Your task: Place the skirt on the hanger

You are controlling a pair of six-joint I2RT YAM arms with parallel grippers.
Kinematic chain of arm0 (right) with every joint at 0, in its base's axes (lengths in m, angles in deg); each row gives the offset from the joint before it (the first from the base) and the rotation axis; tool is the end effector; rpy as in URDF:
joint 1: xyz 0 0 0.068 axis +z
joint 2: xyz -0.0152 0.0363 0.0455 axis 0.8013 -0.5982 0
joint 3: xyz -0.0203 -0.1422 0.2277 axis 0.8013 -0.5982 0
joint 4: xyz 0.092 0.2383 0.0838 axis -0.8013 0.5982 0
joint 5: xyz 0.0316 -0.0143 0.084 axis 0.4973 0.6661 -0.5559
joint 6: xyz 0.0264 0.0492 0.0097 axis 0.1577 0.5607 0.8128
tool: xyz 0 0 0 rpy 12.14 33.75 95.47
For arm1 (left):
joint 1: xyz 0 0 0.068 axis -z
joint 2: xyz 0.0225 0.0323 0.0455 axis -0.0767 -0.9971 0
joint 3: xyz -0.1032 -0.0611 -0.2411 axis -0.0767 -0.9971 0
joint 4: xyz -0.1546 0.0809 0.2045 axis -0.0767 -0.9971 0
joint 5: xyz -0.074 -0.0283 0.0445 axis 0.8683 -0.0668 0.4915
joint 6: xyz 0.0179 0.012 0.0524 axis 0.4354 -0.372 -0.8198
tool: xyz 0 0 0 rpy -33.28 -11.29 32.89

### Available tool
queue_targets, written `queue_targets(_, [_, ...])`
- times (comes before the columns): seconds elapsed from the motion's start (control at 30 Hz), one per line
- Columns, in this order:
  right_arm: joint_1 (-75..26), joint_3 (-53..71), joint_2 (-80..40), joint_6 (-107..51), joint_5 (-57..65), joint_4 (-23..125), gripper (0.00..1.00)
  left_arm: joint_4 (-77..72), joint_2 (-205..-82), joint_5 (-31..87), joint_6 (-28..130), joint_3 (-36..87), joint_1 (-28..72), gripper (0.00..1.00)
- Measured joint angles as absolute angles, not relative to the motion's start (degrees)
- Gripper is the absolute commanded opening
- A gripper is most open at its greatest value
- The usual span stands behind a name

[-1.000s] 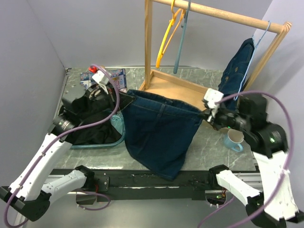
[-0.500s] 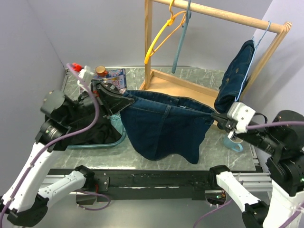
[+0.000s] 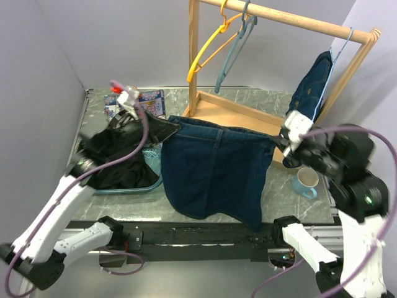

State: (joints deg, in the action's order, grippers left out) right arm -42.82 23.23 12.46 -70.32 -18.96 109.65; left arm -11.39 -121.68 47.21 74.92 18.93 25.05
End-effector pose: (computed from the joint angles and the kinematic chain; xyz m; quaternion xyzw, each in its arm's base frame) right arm 0.0961 0.0385 0.4873 -0.4488 0.6551 0.0877 0.6014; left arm 0.1737 -0.1191 0.4450 0.1391 0.6631 -0.5218 0.5184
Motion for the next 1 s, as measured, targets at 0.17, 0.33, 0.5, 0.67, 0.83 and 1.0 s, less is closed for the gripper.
queue_targets(0.17, [-42.9,16.7,9.1,-70.5,-13.3,104.4,0.00,-6.7,-129.0,42.4,74.5,13.6,24.9,0.01])
queue_targets(0.33, [-43.3,10.9,6.4,-72.2,-11.4,102.0,0.00,-1.4,-135.6,41.2,73.9,10.4,24.3,0.01])
queue_targets(0.5, [-43.4,2.6,11.8,-76.8,-14.6,101.9,0.00,1.9,-134.4,41.9,73.7,3.7,24.3,0.01])
queue_targets(0.67, [-43.4,-8.7,17.9,-82.3,-19.6,103.7,0.00,3.2,-131.0,44.0,74.6,-5.5,24.6,0.01])
queue_targets(0.83, [-43.4,-18.1,19.6,-88.2,-22.9,106.9,0.00,2.9,-128.6,47.0,78.4,-12.0,24.9,0.06])
queue_targets(1.0, [-43.5,-22.6,18.7,-92.0,-23.1,110.4,0.00,-0.9,-127.2,46.9,82.3,-14.9,30.4,0.11])
